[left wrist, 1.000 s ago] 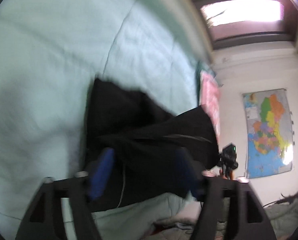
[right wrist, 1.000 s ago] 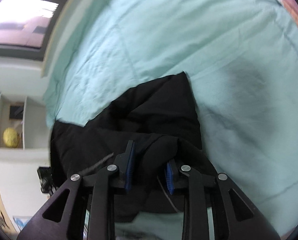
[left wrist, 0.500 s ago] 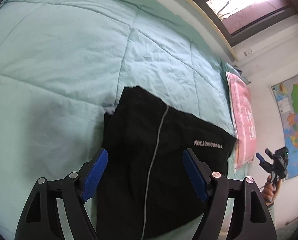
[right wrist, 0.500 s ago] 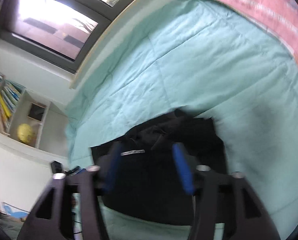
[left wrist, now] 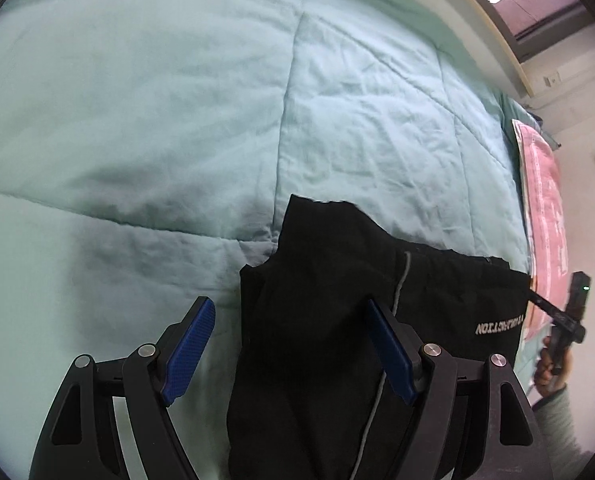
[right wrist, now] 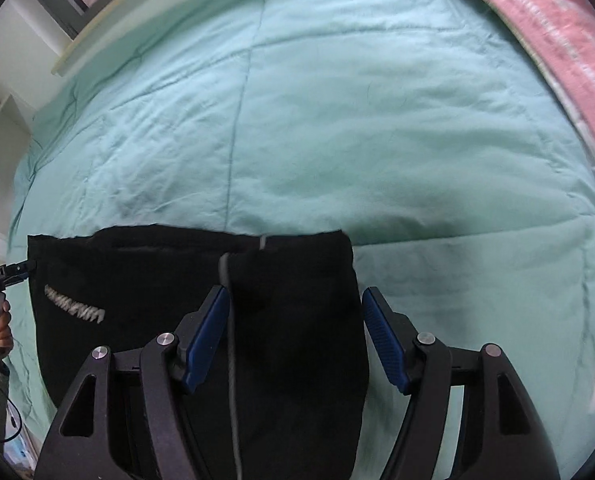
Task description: Fold large clothes
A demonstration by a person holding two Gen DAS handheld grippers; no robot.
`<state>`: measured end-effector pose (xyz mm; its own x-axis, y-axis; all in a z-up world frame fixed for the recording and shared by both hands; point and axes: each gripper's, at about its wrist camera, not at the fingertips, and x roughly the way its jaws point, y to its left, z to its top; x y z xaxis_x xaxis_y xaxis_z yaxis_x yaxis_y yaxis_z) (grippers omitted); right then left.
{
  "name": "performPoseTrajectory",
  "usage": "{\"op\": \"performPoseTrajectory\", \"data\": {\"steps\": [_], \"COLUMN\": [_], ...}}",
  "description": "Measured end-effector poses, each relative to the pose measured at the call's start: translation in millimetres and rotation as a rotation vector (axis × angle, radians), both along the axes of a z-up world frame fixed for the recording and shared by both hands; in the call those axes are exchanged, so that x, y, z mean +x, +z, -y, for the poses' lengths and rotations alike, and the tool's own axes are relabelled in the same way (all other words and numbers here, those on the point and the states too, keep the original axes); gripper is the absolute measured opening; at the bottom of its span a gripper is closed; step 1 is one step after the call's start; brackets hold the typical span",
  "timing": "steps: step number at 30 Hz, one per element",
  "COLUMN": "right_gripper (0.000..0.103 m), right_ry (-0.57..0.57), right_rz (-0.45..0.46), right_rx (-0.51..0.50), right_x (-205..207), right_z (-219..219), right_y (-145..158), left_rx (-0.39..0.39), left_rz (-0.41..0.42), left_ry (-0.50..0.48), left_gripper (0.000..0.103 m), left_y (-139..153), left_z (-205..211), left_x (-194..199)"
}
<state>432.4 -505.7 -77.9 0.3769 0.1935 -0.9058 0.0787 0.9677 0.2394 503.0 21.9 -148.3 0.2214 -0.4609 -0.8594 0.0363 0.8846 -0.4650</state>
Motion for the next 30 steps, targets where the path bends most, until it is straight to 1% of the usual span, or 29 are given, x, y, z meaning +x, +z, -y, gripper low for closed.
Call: {"op": "performPoseTrajectory", "data": {"steps": [1,2,4,5,6,7,8,9,10,14,15,18,19,21,22,24,25,27,29,30], "right_gripper": [0.072,0.072,0.072,0.071,0.056,0.032,0.024,0.020,0.018,0.017,0.017,0.015,0.014,0.014,0.014,0.014,0.014,0.014,0.013,0.013], "right_ry": [0.005,0.006,0.009,0.016,0.022,0.030,0.034,0.030,0.023,-0.005,-0.006,-0.004,-0.003,-0.001,0.003,0.004,0.007,0.011,-0.006,-0.016], "right_rz": [-0.013,-0.025,-0.050,-0.059,-0.048,-0.033,-0.012,0.015,0.039,0.120,0.135,0.182,0.191,0.227,0.256,0.287,0.286,0.265,0.208,0.162], "right_rx": [0.014,0.021,0.066,0.081,0.079,0.068,0.051,0.031,0.021,0.001,-0.005,-0.028,-0.026,-0.031,-0.036,-0.062,-0.081,-0.057,-0.040,-0.054], "right_x": [7.6,14.1,25.0,28.0,27.6,24.4,19.5,12.2,4.7,-40.1,-53.4,-90.5,-99.3,-120.0,-129.2,-134.0,-130.7,-109.7,-80.8,-63.4], "right_z": [0.4,0.6,0.9,0.3,-2.1,-4.7,-5.9,-5.8,-5.9,0.4,-1.1,-6.9,-8.4,-12.6,-14.6,-16.5,-18.4,-19.8,-21.4,-23.3], "right_y": [-8.3,-15.5,-27.1,-31.1,-28.7,-23.6,-16.5,-7.5,1.3,45.3,56.3,87.0,94.9,119.5,134.5,151.9,152.2,137.3,107.7,86.4], "left_rx": [0.001,-0.016,-0.103,-0.124,-0.141,-0.128,-0.091,-0.073,-0.071,-0.134,-0.158,-0.178,-0.205,-0.276,-0.288,-0.273,-0.260,-0.219,-0.158,-0.123], "left_rz": [-0.003,-0.005,-0.017,-0.011,0.009,0.020,0.037,0.055,0.069,0.083,0.077,0.094,0.100,0.147,0.168,0.189,0.188,0.140,0.056,0.024], "left_ry": [0.000,-0.004,-0.014,-0.015,-0.032,-0.049,-0.070,-0.076,-0.076,-0.074,-0.077,-0.105,-0.102,-0.084,-0.069,-0.027,-0.011,0.024,0.058,0.066], "left_gripper": [0.078,0.078,0.078,0.066,0.037,0.025,0.016,0.014,0.013,0.013,0.013,0.013,0.013,0.013,0.013,0.013,0.013,0.013,0.013,0.013], "left_y": [-3.1,-6.2,-11.8,-10.4,-5.9,-1.3,5.9,12.9,20.4,46.4,54.1,75.0,85.4,108.1,117.8,126.5,125.4,104.1,64.7,46.8], "left_z": [1.0,2.6,6.1,7.8,10.8,13.7,17.0,17.2,15.9,3.7,2.4,3.4,1.3,-7.6,-13.5,-23.3,-25.8,-28.2,-19.9,-15.7], "left_x": [1.8,3.7,7.2,6.5,4.4,1.4,-5.5,-12.7,-20.5,-51.6,-65.7,-98.1,-110.0,-127.8,-132.7,-132.7,-128.7,-107.0,-76.4,-63.7]}}
